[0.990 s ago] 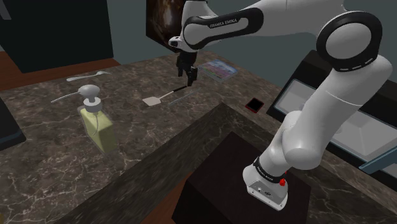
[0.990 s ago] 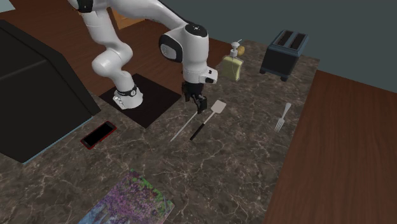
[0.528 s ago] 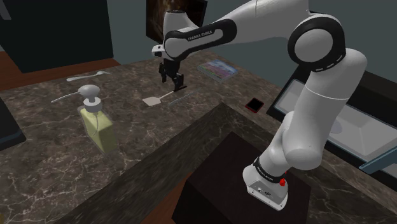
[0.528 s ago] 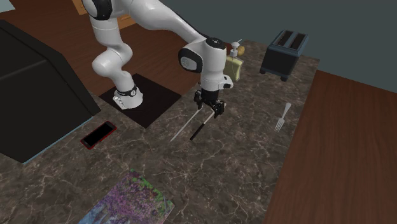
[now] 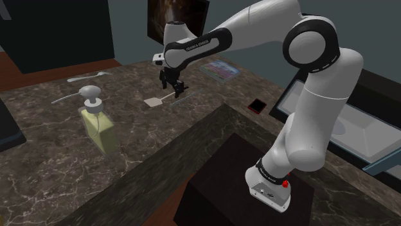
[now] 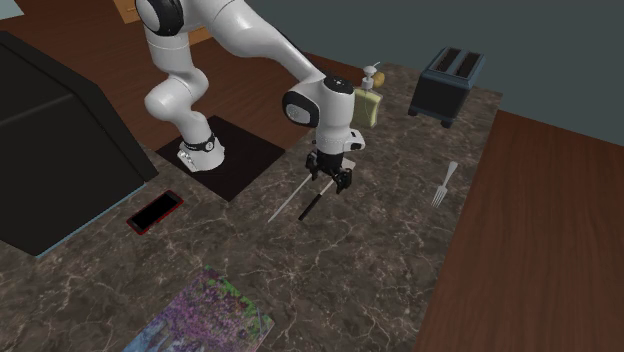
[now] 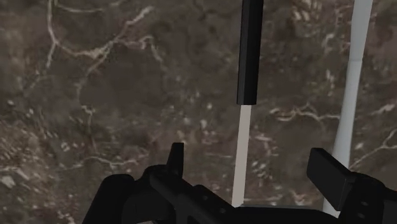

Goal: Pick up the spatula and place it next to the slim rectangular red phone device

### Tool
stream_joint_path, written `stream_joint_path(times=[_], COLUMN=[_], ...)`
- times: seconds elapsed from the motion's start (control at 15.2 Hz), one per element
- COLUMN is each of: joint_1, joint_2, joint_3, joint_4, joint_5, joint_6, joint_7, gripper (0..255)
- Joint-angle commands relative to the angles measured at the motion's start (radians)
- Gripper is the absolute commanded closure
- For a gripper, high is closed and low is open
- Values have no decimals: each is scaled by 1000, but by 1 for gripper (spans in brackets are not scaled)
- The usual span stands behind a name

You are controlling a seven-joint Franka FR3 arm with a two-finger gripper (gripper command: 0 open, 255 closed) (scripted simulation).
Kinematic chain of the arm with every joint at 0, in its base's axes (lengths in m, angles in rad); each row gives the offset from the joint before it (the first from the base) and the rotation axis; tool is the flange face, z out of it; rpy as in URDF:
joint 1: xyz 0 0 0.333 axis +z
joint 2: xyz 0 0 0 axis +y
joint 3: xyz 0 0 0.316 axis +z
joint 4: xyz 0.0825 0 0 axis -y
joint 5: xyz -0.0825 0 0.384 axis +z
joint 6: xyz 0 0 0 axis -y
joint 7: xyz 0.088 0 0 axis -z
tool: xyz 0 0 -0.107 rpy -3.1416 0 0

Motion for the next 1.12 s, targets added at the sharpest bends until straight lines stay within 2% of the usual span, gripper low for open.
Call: stream_joint_path(times=[0.0, 0.33, 0.4, 1.06], joint_1=[0, 0, 0, 0], joint_2=[3, 2, 2, -5], joint_3=[0, 0, 0, 0], joint_4=[-1, -1, -1, 4], joint_5=[0, 0, 0, -1], joint_6=[4, 4, 4, -8], joint_7=[-1, -1, -1, 0], gripper=[0, 0, 255, 255])
